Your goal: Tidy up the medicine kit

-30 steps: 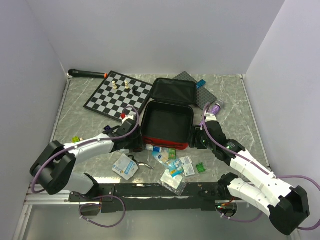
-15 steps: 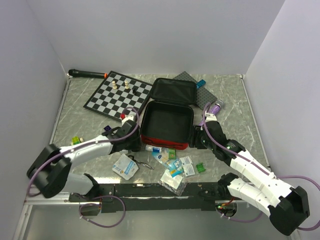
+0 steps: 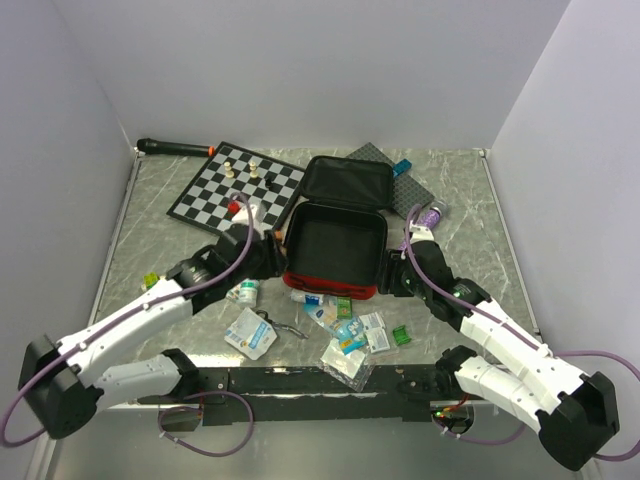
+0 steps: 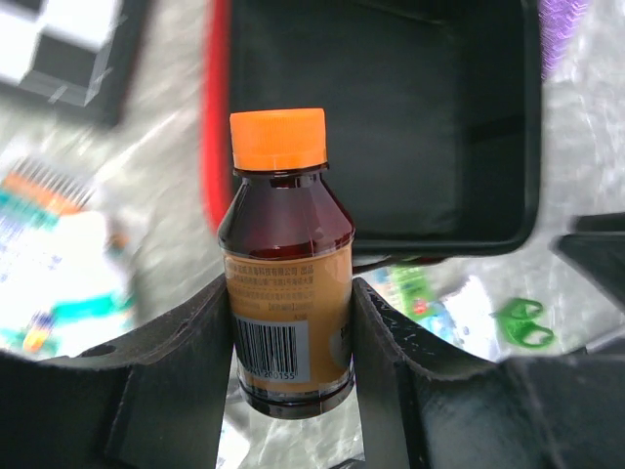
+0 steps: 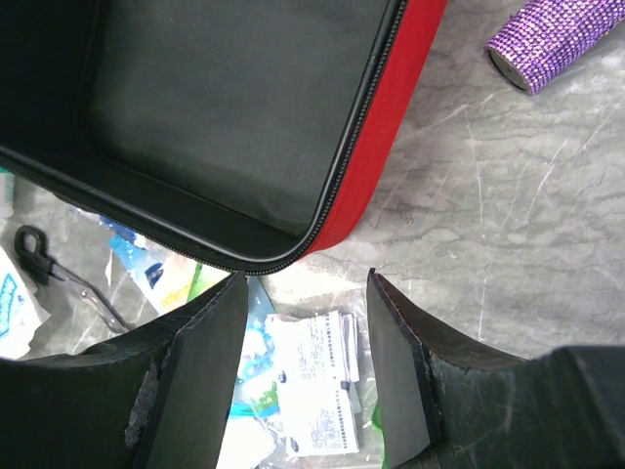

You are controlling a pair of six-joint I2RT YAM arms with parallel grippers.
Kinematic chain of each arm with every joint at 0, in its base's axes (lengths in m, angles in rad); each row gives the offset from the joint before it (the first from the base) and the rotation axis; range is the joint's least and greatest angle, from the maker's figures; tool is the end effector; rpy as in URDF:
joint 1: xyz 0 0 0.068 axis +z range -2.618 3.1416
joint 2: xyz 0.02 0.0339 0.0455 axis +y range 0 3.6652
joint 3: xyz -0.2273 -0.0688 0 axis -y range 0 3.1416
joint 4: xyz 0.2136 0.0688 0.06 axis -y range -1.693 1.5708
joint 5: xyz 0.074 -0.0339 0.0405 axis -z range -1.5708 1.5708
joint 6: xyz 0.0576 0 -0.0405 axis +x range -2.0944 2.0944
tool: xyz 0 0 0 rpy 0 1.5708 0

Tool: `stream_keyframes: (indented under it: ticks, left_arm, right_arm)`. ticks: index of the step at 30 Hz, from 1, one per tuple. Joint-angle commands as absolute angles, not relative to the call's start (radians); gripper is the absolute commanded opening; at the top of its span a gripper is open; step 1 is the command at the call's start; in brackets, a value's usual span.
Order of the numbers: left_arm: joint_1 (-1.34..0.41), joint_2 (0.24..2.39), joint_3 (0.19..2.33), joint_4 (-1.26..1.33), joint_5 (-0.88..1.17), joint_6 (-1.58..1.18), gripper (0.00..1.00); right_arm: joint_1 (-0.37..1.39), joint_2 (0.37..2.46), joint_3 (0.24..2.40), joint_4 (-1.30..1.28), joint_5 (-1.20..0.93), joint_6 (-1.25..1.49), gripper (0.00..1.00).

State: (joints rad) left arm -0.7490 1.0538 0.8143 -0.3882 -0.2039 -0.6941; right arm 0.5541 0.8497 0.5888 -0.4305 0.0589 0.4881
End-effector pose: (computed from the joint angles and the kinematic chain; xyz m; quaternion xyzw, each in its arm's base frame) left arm 0.1800 -0.1514 0.2421 -0.0219 0.8872 -0.2304 0.3992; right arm 0.1660 0.0987 0.2032 -0.0173 0.9044 0.1887 0.3823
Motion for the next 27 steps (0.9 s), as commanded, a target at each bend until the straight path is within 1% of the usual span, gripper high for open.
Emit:
stream_keyframes:
  ticks: [1, 7, 11, 15, 17, 20, 27]
  left_arm:
    - [-0.755, 1.236, 1.004, -0.285, -0.074, -0.56, 0.39]
    - [-0.723, 1.523, 1.251, -0.366, -0.009, -0.448, 0.37]
    - [-0.672, 1.66, 1.344, -0.436, 0.069, -0.419, 0.36]
    - [-0.666, 1.724, 1.385, -0.475, 0.071, -0.388, 0.36]
    - [-0.666, 1.735, 1.384, -0.454, 0.115, -0.396, 0.36]
    - [-0.678, 1.735, 1.355, -0.384, 0.182, -0.426, 0.36]
    - [-0.759, 1.824, 1.344, -0.198, 0.236, -0.521, 0.38]
  right_arm:
    - [0.561, 0.865, 0.641, -0.417, 0.084, 0.459, 0.58]
    - [0.561, 0.818, 0.629, -0.431, 0.089, 0.453, 0.58]
    - [0.561, 0.811, 0.62, -0.436, 0.092, 0.456, 0.58]
    - [0.561, 0.801, 0.615, -0.428, 0.101, 0.46, 0.58]
    - [0.56, 0.793, 0.617, -0.426, 0.107, 0.46, 0.58]
    - [0.561, 0.781, 0.624, -0.436, 0.13, 0.465, 0.59]
    - [0.56, 0.781, 0.655, -0.489, 0.201, 0.497, 0.61]
